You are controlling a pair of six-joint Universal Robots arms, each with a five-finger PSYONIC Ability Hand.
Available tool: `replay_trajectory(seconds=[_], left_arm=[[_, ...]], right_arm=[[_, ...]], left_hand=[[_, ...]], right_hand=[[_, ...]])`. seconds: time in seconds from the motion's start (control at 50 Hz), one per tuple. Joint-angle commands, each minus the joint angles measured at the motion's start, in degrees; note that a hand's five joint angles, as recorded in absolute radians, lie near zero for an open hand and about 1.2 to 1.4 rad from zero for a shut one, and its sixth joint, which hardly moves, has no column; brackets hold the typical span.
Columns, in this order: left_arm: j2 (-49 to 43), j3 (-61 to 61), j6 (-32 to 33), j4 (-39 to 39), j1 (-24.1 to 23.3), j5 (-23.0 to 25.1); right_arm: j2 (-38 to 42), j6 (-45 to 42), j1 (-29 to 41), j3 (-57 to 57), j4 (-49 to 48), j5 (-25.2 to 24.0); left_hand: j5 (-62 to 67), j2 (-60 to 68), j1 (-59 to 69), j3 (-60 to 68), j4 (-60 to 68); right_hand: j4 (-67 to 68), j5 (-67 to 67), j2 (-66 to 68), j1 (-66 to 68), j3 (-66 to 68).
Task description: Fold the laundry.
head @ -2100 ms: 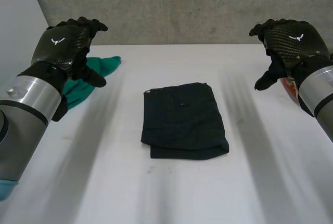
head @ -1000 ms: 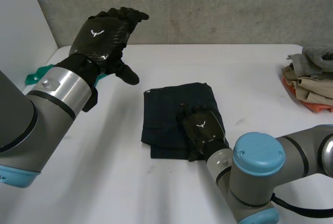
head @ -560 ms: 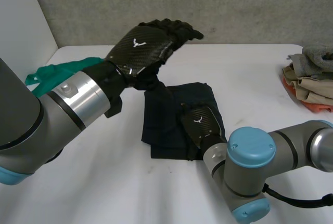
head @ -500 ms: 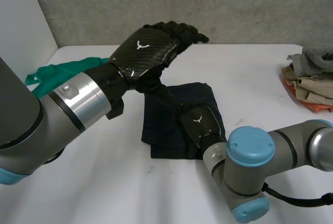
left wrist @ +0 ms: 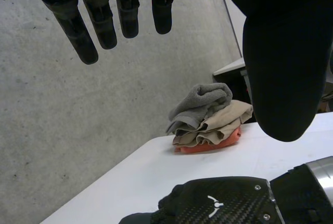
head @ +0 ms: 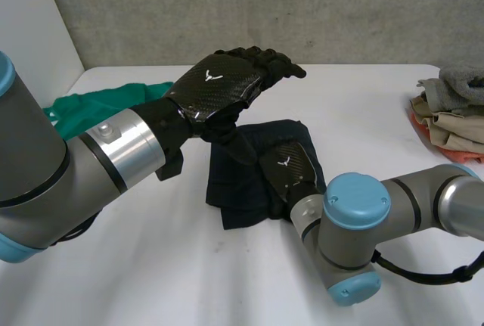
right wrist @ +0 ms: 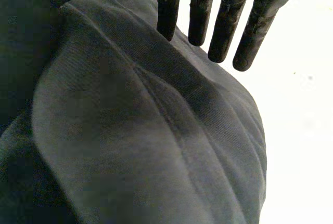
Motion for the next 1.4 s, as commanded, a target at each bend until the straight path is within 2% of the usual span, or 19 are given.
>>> replay_trajectory(seconds=[0.02, 0.2, 0.28, 0.3, 0.36, 0.42, 0.54, 0.6, 0.62, 0.66, 0.72, 0.84, 1.04, 1.12, 1.2, 1.22, 1.28, 1.3, 1.4], left_arm=[[0.2, 0.0, 0.0, -0.1, 0.1, 0.0], [0.4, 0.0, 0.0, 0.0, 0.1, 0.0], [0.4, -0.2, 0.0, 0.0, 0.1, 0.0], [0.4, -0.2, 0.0, -0.1, 0.1, 0.0], [0.4, -0.2, -0.1, -0.1, 0.1, 0.0], [0.7, -0.1, -0.1, -0.2, 0.3, 0.0], [2.6, -0.3, -0.2, -0.1, 1.1, -0.1], [3.3, -0.5, -0.3, -0.1, 1.7, 0.0], [3.7, -0.6, -0.4, -0.1, 1.9, 0.0], [4.0, -0.7, -0.4, -0.1, 2.0, 0.0], [4.1, -1.0, -0.4, -0.1, 2.0, 0.0], [3.9, -2.3, -0.4, 0.0, 1.9, 0.1], [3.8, -3.4, -0.2, 0.0, 2.1, 0.1], [3.8, -3.8, -0.2, 0.1, 2.1, 0.1], [3.7, -4.2, -0.1, 0.1, 2.2, 0.1], [3.7, -4.3, -0.1, 0.0, 2.2, 0.1], [3.6, -4.3, -0.1, 0.1, 2.2, 0.1], [3.6, -4.3, -0.1, 0.1, 2.2, 0.1], [3.5, -4.4, -0.1, 0.1, 2.3, 0.1]], right_arm=[[-0.3, 0.0, 0.0, -1.8, 0.6, 0.1], [2.1, -0.1, -0.1, -5.4, 4.0, 0.0], [3.5, -0.1, -0.1, -7.7, 6.2, 0.1], [3.7, -0.1, -0.1, -8.4, 6.4, 0.1], [3.7, -0.1, -0.3, -9.1, 6.2, 0.3], [3.0, -0.1, -1.4, -10.7, 5.9, 0.4], [-1.8, -0.2, -8.1, -13.7, 5.5, -1.3], [-3.2, -0.1, -10.5, -15.2, 5.3, -3.8], [-3.3, 0.0, -11.0, -15.3, 5.6, -4.5], [-3.2, 0.0, -11.3, -15.4, 6.2, -5.6], [-2.6, -0.1, -11.3, -14.5, 7.9, -7.0], [0.9, -0.7, -11.4, -13.2, 10.8, -7.4], [0.1, -6.3, -13.3, -10.8, 11.2, -7.5], [-2.5, -8.5, -15.4, -9.6, 13.1, -8.9], [-5.4, -10.1, -17.9, -8.5, 14.3, -14.1], [-6.1, -10.8, -19.1, -8.3, 14.6, -17.1], [-6.5, -12.0, -20.6, -8.3, 15.4, -21.8], [-6.2, -13.3, -21.5, -8.5, 16.0, -25.0], [-4.3, -18.4, -23.4, -9.0, 16.8, -31.0]], left_hand=[[3.2, 3.4, 3.3, 3.6, 3.3], [3.0, 3.2, 3.2, 3.5, 3.1], [3.0, 3.2, 3.2, 3.5, 3.1], [3.0, 3.2, 3.2, 3.5, 3.1], [3.0, 3.2, 3.2, 3.5, 3.1], [3.0, 3.2, 3.2, 3.5, 3.1], [3.0, 3.2, 3.2, 3.5, 3.1], [3.0, 3.2, 3.2, 3.5, 3.1], [3.0, 3.2, 3.2, 3.5, 3.1], [3.0, 3.2, 3.2, 3.5, 3.1], [3.0, 3.2, 3.2, 3.5, 3.1], [2.7, 2.9, 2.8, 3.1, 2.8], [2.5, 2.7, 2.6, 3.0, 2.6], [2.5, 2.7, 2.6, 3.0, 2.6], [2.4, 2.6, 2.5, 2.8, 2.5], [2.4, 2.6, 2.5, 2.8, 2.5], [2.4, 2.6, 2.5, 2.8, 2.5], [2.4, 2.6, 2.5, 2.8, 2.5], [2.4, 2.6, 2.5, 2.8, 2.5]], right_hand=[[0.8, 5.1, 0.6, 3.5, 0.8], [8.4, 12.7, 8.2, 11.1, 8.3], [25.0, 29.3, 24.8, 27.7, 25.0], [36.7, 41.0, 36.5, 39.4, 36.7], [55.7, 60.0, 55.5, 58.4, 55.7], [55.7, 60.0, 55.6, 58.5, 55.7], [55.7, 60.0, 55.6, 58.5, 55.7], [55.7, 60.0, 55.6, 58.5, 55.7], [52.1, 56.4, 52.0, 54.9, 52.1], [33.3, 37.6, 33.2, 36.1, 33.3], [28.4, 32.7, 28.2, 31.1, 28.4], [3.4, 7.7, 3.2, 6.1, 3.3], [-7.6, -3.3, -7.8, -4.9, -7.6], [-13.0, -8.7, -13.2, -10.3, -13.0], [-14.3, -10.0, -14.4, -11.5, -14.3], [-14.3, -10.0, -14.4, -11.5, -14.3], [-14.3, -10.0, -14.4, -11.5, -14.3], [-14.3, -10.0, -14.4, -11.5, -14.3], [-14.3, -10.0, -14.4, -11.5, -14.3]])
